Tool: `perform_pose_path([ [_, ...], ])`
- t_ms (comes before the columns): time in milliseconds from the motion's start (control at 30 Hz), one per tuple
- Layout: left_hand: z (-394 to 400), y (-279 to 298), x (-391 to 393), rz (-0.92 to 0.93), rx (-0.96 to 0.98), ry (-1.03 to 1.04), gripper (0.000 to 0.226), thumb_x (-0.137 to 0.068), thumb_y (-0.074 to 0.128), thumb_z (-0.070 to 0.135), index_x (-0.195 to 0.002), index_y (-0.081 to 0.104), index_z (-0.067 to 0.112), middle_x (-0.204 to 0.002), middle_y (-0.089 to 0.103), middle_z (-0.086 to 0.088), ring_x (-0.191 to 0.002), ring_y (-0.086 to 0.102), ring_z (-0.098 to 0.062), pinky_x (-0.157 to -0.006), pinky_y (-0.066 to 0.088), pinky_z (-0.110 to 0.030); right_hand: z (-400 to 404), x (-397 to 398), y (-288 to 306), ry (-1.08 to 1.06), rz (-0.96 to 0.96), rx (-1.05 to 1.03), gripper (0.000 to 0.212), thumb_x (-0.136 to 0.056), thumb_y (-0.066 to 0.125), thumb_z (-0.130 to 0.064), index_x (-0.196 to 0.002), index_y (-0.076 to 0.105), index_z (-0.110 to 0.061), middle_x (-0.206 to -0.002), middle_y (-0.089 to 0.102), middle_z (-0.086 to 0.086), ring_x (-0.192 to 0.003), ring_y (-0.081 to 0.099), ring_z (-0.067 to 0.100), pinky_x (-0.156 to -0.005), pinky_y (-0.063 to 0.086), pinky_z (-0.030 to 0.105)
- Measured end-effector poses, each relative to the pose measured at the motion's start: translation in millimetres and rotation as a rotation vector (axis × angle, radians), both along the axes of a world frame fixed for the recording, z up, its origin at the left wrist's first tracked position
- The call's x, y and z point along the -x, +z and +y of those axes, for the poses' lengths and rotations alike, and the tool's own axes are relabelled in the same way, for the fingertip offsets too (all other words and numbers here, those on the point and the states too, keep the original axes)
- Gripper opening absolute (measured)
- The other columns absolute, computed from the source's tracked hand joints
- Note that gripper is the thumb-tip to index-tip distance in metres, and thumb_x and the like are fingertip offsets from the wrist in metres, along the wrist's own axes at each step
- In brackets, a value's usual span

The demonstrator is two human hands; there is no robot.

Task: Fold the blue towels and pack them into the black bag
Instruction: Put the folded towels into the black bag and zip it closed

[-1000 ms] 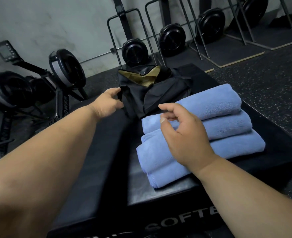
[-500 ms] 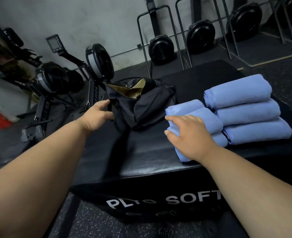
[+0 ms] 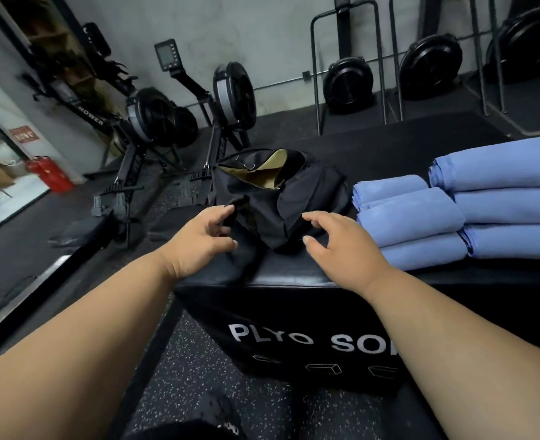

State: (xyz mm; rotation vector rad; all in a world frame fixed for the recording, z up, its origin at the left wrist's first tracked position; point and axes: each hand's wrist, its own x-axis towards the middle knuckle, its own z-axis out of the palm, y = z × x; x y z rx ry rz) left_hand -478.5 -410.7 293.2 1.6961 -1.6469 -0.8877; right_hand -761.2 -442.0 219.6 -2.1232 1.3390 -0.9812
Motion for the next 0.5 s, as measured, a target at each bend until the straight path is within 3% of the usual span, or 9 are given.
perform_pose_path([
  [100, 25.3, -4.7, -19.1, 0.062, 0.013, 0.05, 0.103, -0.058, 0.082, 0.031, -0.154, 0.049, 0.016, -0.154, 0.049, 0.002, -0.129, 0.06, -0.022, -0.11, 0.05, -0.036, -0.6, -10.0, -3.0, -0.009, 0.0, -0.026, 0.048, -0.1, 0.061, -0.036, -0.148, 0.054, -0.032, -0.133, 0.063, -0.005, -0.129, 0.053, 0.017, -0.102, 0.043, 0.031],
  [233, 59.9, -10.1, -40.8, 0.06, 0.023, 0.127, 0.073, -0.079, 0.077, 0.014, -0.149, 0.055, 0.019, -0.149, 0.057, 0.002, -0.126, 0.061, -0.015, -0.095, 0.049, -0.015, -1.9, -22.8, -5.9, 0.023, -0.002, -0.028, 0.049, -0.099, 0.061, -0.037, -0.148, 0.053, -0.033, -0.142, 0.056, -0.008, -0.132, 0.051, 0.016, -0.104, 0.043, 0.032],
  [333, 78.0, -17.6, -54.5, 0.027, 0.011, 0.222, 0.075, -0.078, 0.074, 0.021, -0.15, 0.055, 0.017, -0.147, 0.058, 0.001, -0.128, 0.061, -0.015, -0.099, 0.046, -0.02, -1.6, -31.2, -6.7, 0.04, -0.005, -0.014, 0.049, -0.099, 0.062, -0.036, -0.147, 0.055, -0.032, -0.149, 0.051, -0.008, -0.133, 0.05, 0.014, -0.104, 0.042, 0.03],
  [400, 84.8, -21.3, -55.5, -0.084, 0.024, 0.292, 0.07, -0.086, 0.078, 0.015, -0.151, 0.052, 0.016, -0.147, 0.056, -0.002, -0.127, 0.06, -0.014, -0.103, 0.042, -0.021, -2.1, -34.5, -7.8, 0.044, -0.002, -0.005, 0.049, -0.099, 0.063, -0.036, -0.147, 0.055, -0.032, -0.153, 0.045, -0.008, -0.134, 0.05, 0.016, -0.104, 0.042, 0.03],
  [500, 87.8, -22.4, -39.7, -0.442, 0.174, 0.351, 0.061, -0.089, 0.073, 0.02, -0.147, 0.054, 0.02, -0.151, 0.043, 0.003, -0.142, 0.044, -0.011, -0.117, 0.028, -0.022, -4.8, -36.4, -10.1, 0.036, 0.018, -0.043, 0.05, -0.099, 0.061, -0.038, -0.148, 0.052, -0.036, -0.163, 0.034, -0.008, -0.134, 0.05, 0.018, -0.102, 0.043, 0.032],
])
